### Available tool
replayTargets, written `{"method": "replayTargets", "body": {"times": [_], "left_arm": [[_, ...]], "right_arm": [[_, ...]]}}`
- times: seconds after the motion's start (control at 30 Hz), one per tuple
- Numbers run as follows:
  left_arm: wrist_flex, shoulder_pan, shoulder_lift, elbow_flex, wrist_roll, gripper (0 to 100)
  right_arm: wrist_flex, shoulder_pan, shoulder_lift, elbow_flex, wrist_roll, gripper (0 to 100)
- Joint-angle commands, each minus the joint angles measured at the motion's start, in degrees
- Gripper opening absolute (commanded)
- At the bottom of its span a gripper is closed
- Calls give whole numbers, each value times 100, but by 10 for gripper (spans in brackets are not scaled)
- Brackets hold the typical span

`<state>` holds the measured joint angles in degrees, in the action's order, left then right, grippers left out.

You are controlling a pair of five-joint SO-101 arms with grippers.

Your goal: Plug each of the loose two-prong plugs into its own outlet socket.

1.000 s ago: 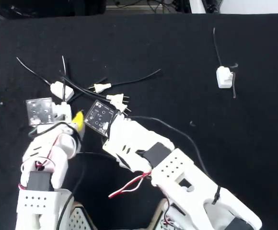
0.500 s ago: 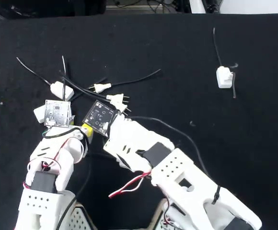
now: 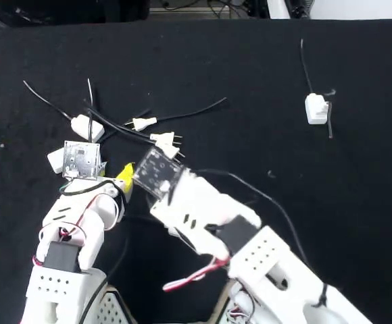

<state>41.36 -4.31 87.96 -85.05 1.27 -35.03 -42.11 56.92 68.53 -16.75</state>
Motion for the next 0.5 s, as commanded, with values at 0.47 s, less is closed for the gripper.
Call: {"method": "replayTargets", "body": {"times": [0.47], "left_arm": [[-26,-136,-53,22,-44,180]], "right_arm": [[9,-220,549,4,26,11]]}}
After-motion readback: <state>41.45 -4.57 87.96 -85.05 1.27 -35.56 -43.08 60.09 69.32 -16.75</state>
